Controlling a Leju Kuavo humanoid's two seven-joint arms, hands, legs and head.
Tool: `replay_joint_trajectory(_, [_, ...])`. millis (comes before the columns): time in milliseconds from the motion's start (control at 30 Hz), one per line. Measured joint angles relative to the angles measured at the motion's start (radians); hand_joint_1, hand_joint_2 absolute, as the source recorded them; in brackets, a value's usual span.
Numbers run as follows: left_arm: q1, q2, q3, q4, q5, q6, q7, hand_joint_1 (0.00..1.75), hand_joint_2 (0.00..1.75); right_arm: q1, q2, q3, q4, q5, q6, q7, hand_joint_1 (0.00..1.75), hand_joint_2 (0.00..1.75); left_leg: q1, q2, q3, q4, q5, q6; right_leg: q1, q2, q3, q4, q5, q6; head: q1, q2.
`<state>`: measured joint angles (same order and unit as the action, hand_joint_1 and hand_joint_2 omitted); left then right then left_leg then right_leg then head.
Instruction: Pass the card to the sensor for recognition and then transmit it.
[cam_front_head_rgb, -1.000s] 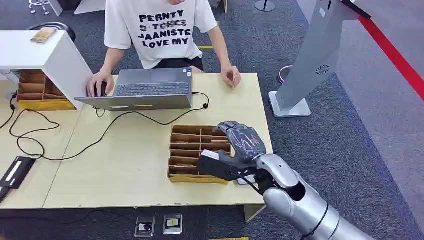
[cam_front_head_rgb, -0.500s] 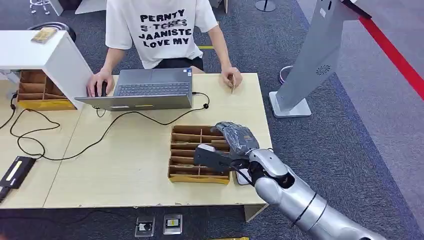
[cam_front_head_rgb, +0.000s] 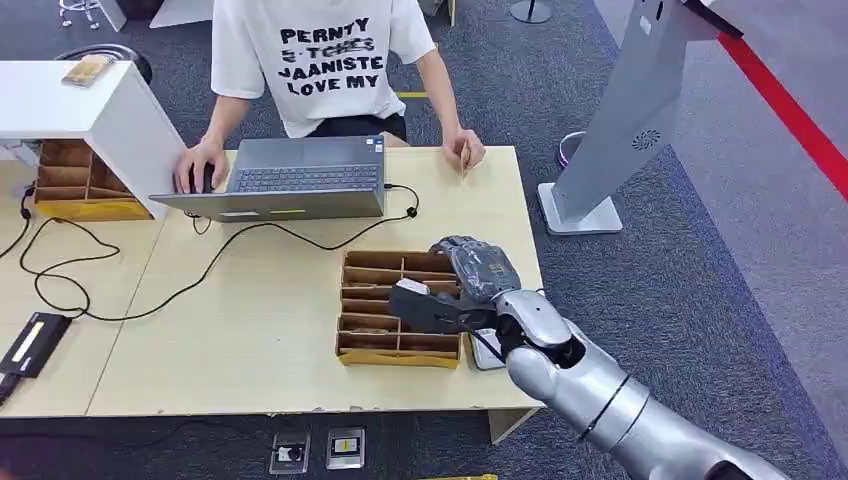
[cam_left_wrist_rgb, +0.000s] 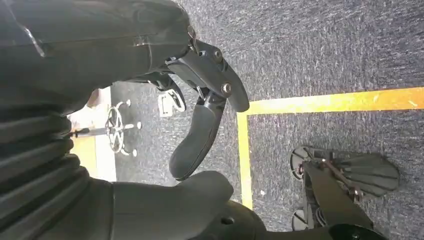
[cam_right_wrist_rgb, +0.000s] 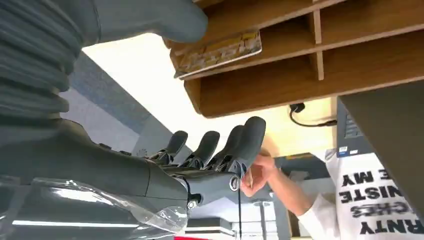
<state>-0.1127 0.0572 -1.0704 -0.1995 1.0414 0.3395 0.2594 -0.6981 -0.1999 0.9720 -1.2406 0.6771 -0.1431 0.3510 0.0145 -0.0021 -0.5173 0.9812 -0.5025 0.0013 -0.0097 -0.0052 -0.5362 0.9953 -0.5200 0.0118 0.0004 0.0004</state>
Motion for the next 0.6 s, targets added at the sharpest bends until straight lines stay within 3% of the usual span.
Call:
replay_joint_trajectory(100, [0.001, 0.0, 0.0, 0.0, 0.002, 0.001, 0.0, 0.61, 1.75, -0.002, -0.002, -0.002, 0.0, 0.018, -0.016, 0.012, 0.65, 1.75, 0.0, 0.0, 0.0, 0.0, 0.0, 0.0, 0.0, 0.0, 0.0, 0.0, 0.0, 0.0, 0.0, 0.0])
replay_joint_trajectory(600, [0.001, 0.0, 0.0, 0.0, 0.015, 0.002, 0.0, 0.63, 1.75, 0.009, -0.024, -0.029, -0.071, 0.087, 0.036, 0.05, 0.58, 1.75, 0.0, 0.0, 0.0, 0.0, 0.0, 0.0, 0.0, 0.0, 0.0, 0.0, 0.0, 0.0, 0.0, 0.0])
